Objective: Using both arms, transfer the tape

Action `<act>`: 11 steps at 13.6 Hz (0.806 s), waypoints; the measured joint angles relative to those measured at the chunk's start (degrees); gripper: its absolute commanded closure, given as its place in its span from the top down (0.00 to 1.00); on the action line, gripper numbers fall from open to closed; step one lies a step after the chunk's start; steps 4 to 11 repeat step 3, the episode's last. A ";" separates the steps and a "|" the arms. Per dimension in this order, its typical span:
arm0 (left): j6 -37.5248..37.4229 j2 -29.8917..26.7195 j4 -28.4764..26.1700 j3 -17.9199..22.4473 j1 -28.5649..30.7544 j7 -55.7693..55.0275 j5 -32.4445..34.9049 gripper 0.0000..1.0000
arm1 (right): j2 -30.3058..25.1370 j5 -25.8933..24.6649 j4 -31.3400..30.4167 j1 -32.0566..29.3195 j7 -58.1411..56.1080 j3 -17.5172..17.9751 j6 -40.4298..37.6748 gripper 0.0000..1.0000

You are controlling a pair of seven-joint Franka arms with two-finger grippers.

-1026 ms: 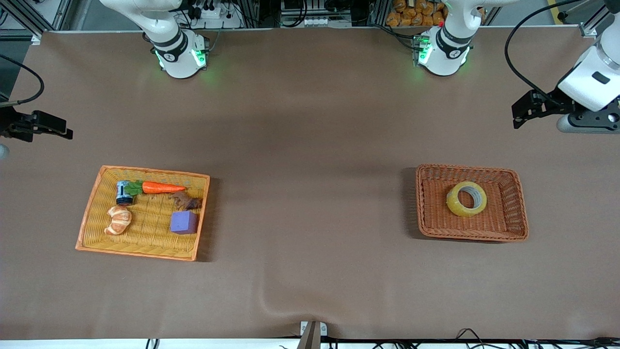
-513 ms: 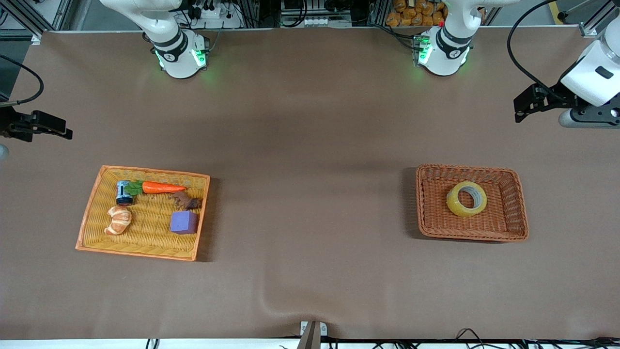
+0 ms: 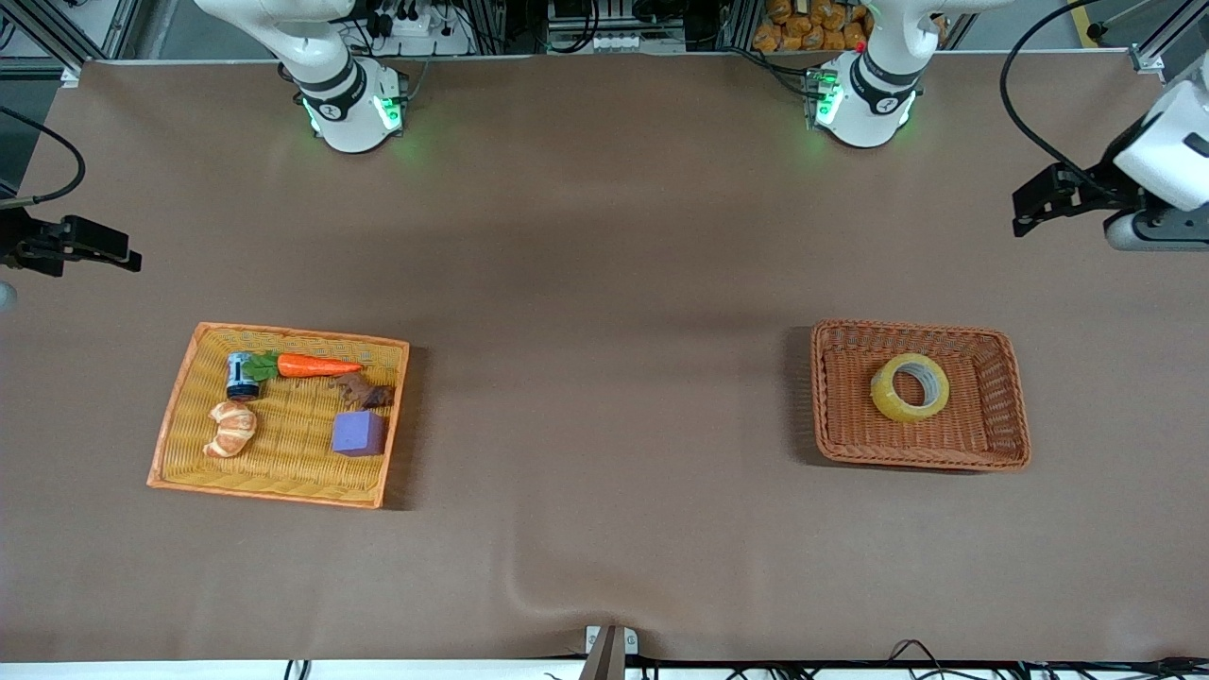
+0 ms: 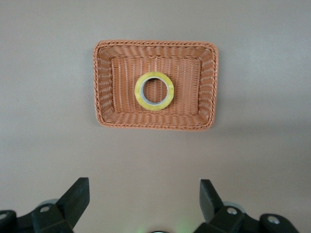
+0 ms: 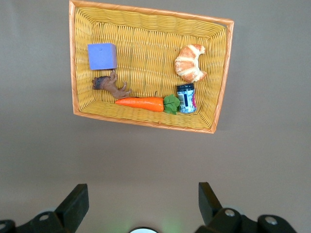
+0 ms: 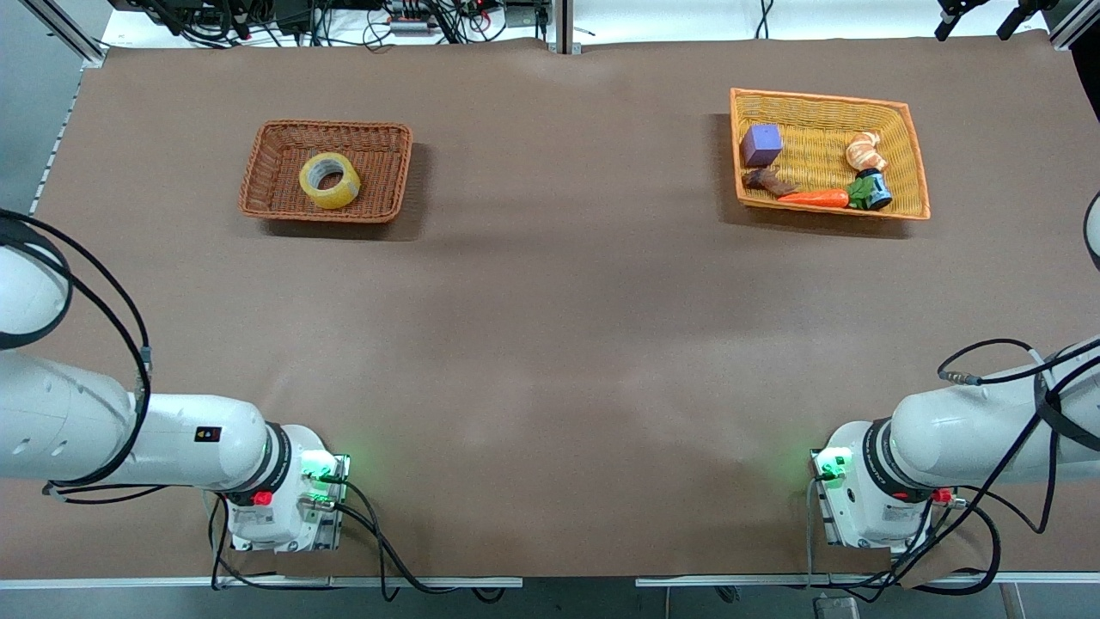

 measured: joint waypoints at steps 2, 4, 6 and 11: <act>-0.26 0.00 0.00 0.04 0.44 0.00 -0.29 1.00 | 0.00 0.00 0.00 0.00 0.00 0.03 0.00 1.00; -0.34 0.01 0.00 0.05 0.60 0.00 -0.92 1.00 | 0.00 0.00 0.00 0.00 0.00 0.03 0.00 1.00; -0.34 0.01 0.00 0.05 0.60 0.00 -0.92 1.00 | 0.00 0.00 0.00 0.00 0.00 0.03 0.00 1.00; -0.34 0.01 0.00 0.05 0.60 0.00 -0.92 1.00 | 0.00 0.00 0.00 0.00 0.00 0.03 0.00 1.00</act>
